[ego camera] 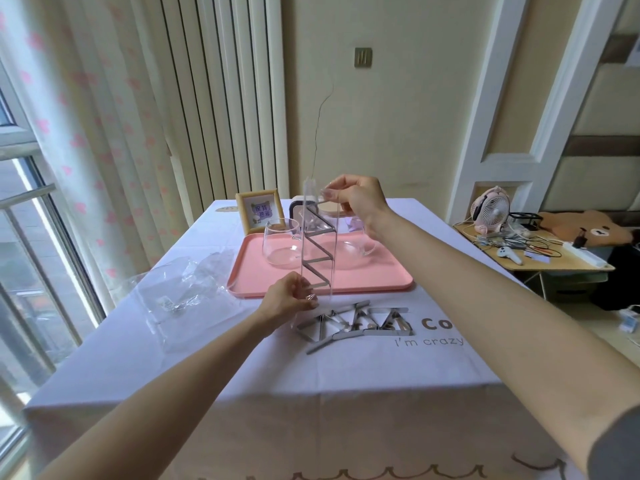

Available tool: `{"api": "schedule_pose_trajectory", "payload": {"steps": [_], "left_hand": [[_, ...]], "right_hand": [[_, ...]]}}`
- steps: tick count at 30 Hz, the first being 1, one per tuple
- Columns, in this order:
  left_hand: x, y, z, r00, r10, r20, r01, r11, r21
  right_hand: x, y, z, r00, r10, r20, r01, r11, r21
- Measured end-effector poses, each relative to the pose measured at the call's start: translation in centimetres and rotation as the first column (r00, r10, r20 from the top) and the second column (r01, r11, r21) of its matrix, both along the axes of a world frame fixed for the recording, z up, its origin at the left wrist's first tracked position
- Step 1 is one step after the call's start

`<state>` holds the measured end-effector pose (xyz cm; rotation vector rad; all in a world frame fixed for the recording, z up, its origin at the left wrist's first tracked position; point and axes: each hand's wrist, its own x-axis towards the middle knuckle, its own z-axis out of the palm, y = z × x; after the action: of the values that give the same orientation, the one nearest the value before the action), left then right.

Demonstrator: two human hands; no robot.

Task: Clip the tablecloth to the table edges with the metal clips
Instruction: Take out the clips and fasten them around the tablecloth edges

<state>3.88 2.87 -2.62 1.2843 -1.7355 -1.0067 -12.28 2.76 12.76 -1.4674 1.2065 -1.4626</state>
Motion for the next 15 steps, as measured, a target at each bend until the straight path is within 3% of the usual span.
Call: {"api": "schedule_pose_trajectory", "payload": {"steps": [15], "left_hand": [[-0.3, -0.2, 0.2, 1.000, -0.001, -0.006, 0.001, 1.000, -0.009]], "right_hand": [[1.1, 0.1, 2.7, 1.000, 0.007, -0.006, -0.007, 0.998, -0.060]]}}
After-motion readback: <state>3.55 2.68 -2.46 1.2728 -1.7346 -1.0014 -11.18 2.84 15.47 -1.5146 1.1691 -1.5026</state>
